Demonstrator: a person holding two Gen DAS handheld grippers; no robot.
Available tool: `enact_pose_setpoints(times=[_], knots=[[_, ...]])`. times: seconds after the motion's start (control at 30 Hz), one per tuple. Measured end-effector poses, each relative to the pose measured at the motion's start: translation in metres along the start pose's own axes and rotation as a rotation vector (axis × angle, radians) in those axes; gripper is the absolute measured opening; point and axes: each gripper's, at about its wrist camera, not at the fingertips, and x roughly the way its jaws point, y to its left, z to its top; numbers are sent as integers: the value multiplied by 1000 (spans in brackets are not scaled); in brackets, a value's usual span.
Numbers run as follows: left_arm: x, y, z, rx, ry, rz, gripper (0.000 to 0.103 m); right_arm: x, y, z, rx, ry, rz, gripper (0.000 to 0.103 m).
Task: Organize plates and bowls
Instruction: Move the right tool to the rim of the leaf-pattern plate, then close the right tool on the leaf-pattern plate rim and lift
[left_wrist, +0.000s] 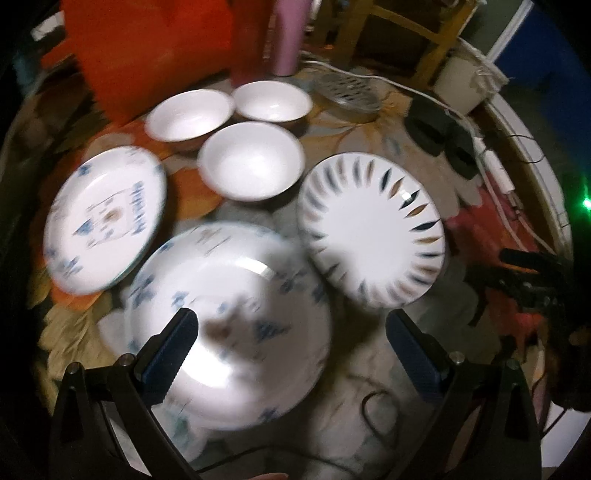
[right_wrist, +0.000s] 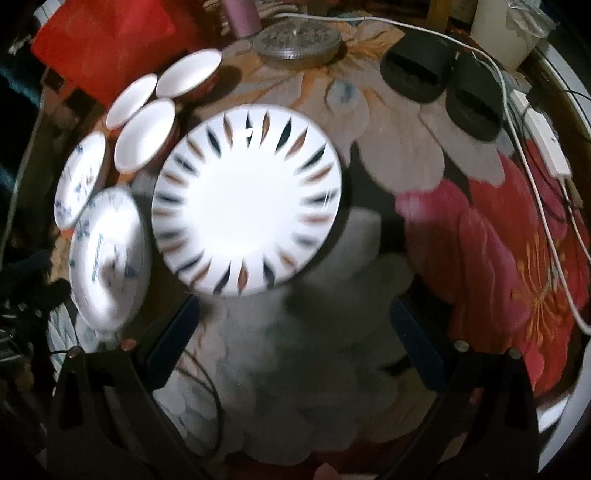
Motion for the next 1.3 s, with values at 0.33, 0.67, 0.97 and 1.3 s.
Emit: enact_pose_setpoints(times=[0.33, 0.67, 0.97, 1.3], knots=[[54, -25, 47, 114, -15, -98, 87, 14, -33, 36, -3, -78, 129, 102], [89, -14, 58, 26, 22, -95, 61, 25, -55, 30, 40, -42, 199, 95], [108, -8, 56, 20, 72, -30, 51, 48, -68, 46, 88, -14, 232, 86], [118, -12, 58, 34, 112, -22, 51, 80, -63, 57, 111, 54, 289, 54]])
